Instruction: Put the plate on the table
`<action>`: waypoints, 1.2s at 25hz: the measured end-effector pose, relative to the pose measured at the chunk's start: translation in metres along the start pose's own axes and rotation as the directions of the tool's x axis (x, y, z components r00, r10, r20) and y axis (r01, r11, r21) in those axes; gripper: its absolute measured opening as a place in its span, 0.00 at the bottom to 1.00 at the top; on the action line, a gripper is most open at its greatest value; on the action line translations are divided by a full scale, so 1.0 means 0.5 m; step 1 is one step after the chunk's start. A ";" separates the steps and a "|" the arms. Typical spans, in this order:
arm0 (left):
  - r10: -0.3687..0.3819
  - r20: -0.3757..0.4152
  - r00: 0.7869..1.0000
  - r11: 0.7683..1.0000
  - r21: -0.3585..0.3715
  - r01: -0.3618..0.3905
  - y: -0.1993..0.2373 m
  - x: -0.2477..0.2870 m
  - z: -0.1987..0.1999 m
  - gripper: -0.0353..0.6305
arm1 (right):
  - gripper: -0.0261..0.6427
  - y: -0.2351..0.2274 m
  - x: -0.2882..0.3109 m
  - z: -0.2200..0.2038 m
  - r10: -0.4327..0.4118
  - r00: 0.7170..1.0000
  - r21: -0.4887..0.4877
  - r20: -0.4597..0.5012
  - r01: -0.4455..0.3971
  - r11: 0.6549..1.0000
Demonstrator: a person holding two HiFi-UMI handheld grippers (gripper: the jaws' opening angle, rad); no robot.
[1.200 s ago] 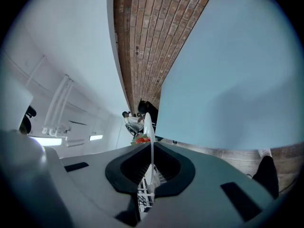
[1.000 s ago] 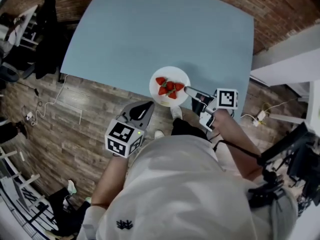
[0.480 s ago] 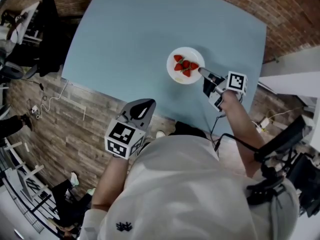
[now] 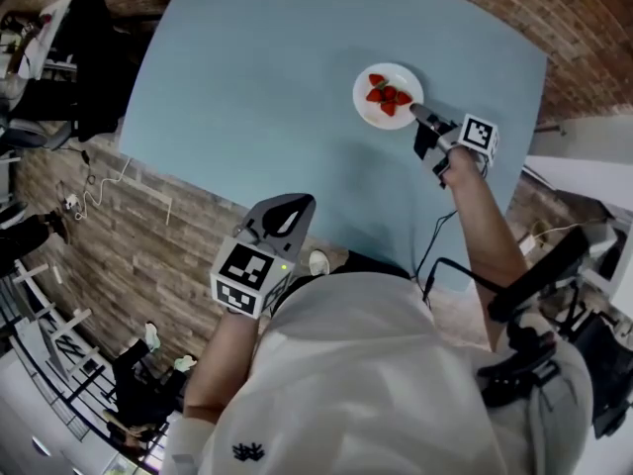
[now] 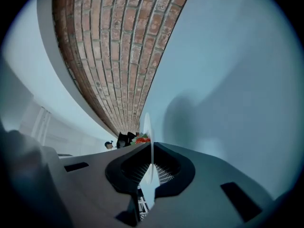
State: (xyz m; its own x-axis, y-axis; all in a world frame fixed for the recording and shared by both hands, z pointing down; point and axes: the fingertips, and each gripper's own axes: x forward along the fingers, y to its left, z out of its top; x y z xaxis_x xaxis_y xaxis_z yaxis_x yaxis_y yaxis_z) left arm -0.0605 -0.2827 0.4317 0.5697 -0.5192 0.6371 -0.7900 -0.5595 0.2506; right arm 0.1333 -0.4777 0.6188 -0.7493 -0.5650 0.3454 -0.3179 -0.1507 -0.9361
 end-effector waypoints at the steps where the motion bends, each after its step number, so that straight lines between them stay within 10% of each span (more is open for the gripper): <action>1: 0.001 -0.005 1.000 1.000 0.004 -0.001 -0.003 0.009 -0.011 0.05 | 0.07 -0.017 0.005 0.005 -0.003 1.000 0.002 0.006 0.003 1.000; 13: -0.032 -0.036 0.999 0.999 0.013 0.033 -0.027 0.056 -0.030 0.05 | 0.07 -0.095 0.050 0.046 -0.107 0.994 -0.004 0.028 0.107 0.994; 19: -0.038 -0.041 0.998 0.999 0.015 0.039 -0.029 0.062 -0.029 0.05 | 0.07 -0.104 0.059 0.073 -0.187 0.981 -0.166 0.054 0.194 0.967; 30: -0.037 -0.036 0.999 0.999 0.023 0.038 -0.027 0.042 -0.030 0.05 | 0.17 -0.100 0.052 0.092 -0.489 0.849 -0.589 0.200 0.503 0.633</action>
State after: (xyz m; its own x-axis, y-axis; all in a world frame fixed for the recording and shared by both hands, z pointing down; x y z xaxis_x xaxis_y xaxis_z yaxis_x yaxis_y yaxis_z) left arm -0.0410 -0.2764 0.4526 0.5906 -0.4746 0.6527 -0.7622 -0.5937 0.2580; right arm 0.1560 -0.5222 0.6714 -0.3652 -0.5683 0.7373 -0.9198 0.0980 -0.3800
